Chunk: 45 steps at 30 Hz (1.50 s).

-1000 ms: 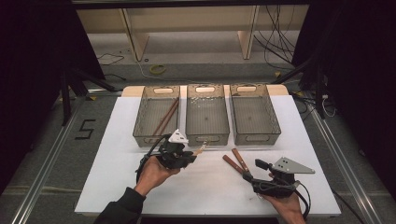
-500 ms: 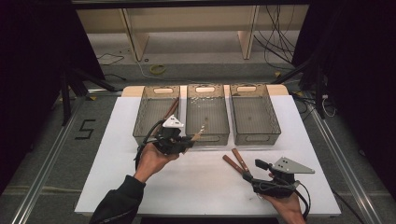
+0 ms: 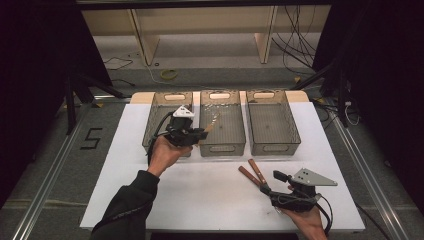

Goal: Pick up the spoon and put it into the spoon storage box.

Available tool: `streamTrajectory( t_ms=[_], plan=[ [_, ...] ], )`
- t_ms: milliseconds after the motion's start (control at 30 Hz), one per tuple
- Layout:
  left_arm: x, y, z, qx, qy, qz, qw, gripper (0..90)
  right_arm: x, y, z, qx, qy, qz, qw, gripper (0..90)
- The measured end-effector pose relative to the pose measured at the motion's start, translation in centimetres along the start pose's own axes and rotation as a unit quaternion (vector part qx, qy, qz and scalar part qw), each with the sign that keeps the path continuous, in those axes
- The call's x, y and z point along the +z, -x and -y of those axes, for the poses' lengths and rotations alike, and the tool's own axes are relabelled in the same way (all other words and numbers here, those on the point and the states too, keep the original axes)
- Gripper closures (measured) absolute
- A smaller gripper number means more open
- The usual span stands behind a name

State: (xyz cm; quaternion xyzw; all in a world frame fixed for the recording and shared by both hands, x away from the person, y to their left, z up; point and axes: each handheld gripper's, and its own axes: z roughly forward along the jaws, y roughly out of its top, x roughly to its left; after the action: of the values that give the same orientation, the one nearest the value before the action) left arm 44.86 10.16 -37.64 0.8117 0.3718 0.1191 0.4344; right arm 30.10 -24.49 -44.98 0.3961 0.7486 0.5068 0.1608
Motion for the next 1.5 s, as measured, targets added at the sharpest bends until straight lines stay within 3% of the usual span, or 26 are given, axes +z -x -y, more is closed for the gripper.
streamTrajectory(
  t_ms=[500,1100,1500],
  plan=[
    [3.2,-1.8,-1.9,-0.017,-0.002,-0.019,0.9997,76.0,0.0,0.1,0.0,0.000,-0.001,-0.002,1.0000,30.3],
    [6.1,-3.1,-1.8,-0.045,-0.013,-0.030,0.9985,75.9,0.0,0.1,0.0,0.000,0.001,-0.003,1.0000,30.3],
    [7.4,-3.2,-1.5,-0.050,-0.038,-0.025,0.9977,75.6,0.0,0.1,0.0,0.001,0.001,-0.004,1.0000,30.2]
  ],
)
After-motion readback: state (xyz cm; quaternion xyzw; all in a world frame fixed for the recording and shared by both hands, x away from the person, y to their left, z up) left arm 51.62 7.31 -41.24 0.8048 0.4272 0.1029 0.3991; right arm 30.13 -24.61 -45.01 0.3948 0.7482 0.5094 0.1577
